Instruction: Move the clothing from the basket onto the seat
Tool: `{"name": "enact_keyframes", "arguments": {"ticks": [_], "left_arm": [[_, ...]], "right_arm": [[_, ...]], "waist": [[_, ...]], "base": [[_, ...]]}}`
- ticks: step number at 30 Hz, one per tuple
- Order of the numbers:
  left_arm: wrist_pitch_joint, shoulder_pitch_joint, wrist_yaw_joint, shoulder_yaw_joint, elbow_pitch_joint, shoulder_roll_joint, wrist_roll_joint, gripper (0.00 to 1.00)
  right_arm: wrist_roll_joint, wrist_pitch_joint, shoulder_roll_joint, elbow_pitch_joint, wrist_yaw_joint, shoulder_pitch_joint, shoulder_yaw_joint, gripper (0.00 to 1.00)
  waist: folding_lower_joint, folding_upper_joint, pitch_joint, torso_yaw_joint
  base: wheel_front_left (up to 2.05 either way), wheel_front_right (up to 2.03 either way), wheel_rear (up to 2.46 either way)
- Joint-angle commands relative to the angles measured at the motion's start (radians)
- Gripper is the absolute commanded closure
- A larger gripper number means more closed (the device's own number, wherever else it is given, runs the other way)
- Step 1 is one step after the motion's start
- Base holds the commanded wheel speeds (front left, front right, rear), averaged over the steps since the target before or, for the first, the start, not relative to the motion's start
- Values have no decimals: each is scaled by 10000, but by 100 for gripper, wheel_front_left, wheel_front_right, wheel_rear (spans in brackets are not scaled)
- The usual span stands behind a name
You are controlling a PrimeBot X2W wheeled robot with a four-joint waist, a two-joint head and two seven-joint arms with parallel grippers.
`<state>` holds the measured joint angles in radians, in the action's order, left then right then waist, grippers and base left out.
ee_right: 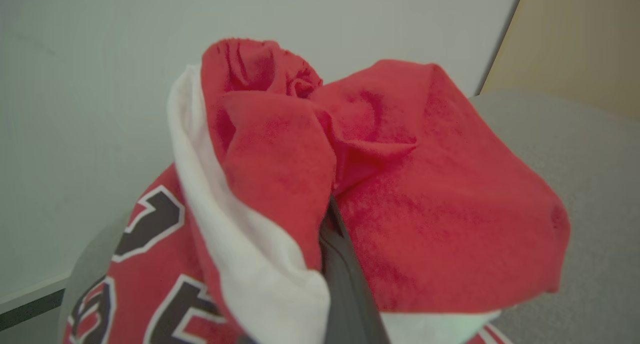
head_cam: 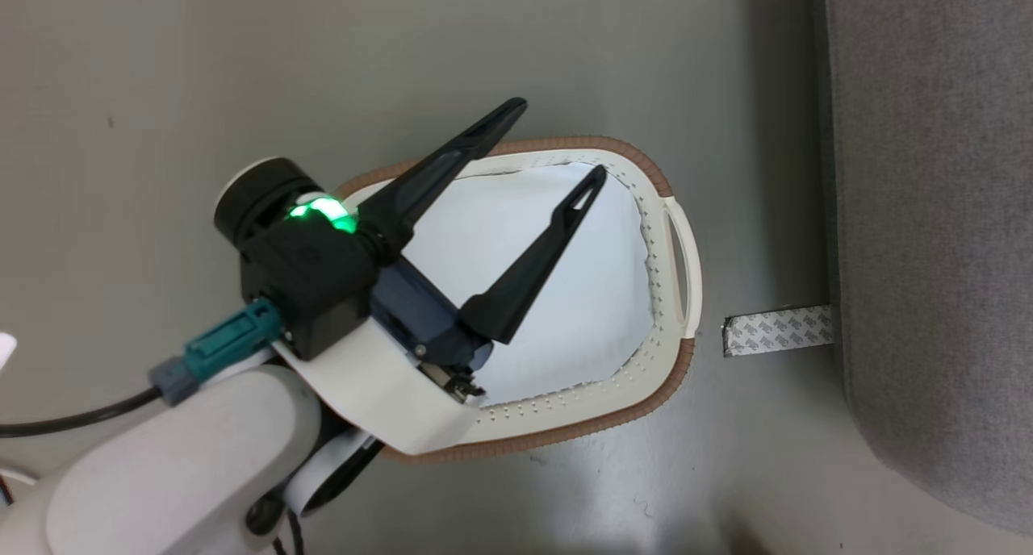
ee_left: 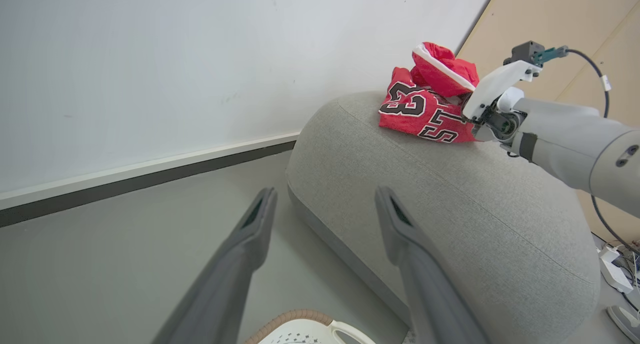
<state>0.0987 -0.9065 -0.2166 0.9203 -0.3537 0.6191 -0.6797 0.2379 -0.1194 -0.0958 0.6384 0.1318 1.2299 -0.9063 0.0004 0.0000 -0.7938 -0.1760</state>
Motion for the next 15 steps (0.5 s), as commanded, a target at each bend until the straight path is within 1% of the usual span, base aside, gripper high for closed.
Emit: {"name": "enact_keyframes", "arguments": {"ticks": [1,2,3,4,6,9,11,13,15], "left_arm": [[168,162,-58,-65,54,119,-26,0],[226,226,-87,-101,96,140,-66,0],[260,304,-101,-124,157,191,-77,0],[260,304,-101,-124,157,191,-77,0],[376,460,-142,-169,299,270,-145,0],[646,756,-186,-218,490,339,-242,0],[822,1005,-224,-230,656,385,-345,0],[1037,1265,-265,-267,820,358,-429,0],[1245,1522,-336,-337,977,316,-497,0]], "right_arm": [[209,-375,-57,302,-24,-444,-187,99],[277,-576,62,561,-23,-697,-199,82],[354,-713,163,817,-23,-965,-60,62],[354,-713,163,817,-23,-965,-60,62],[313,-1027,249,1155,-23,-1330,159,0],[100,-1334,288,1388,-24,-1929,629,0],[-11,-1424,347,1331,-23,-2406,1067,0],[-326,-1448,391,1151,-23,-2861,1486,0],[-753,-1459,404,705,-23,-3394,1986,0]], "waist": [[-4,0,27,2],[-4,0,96,-19],[-4,0,186,-39],[-4,0,186,-39],[-4,0,437,-106],[-4,0,978,-216],[-4,0,1399,-286],[-4,0,1901,-328],[-4,0,2388,-358]], "base": [[0,0,0],[0,0,0],[0,0,0],[0,0,0],[0,0,0],[0,0,0],[0,0,0],[0,0,0],[0,0,0]]}}
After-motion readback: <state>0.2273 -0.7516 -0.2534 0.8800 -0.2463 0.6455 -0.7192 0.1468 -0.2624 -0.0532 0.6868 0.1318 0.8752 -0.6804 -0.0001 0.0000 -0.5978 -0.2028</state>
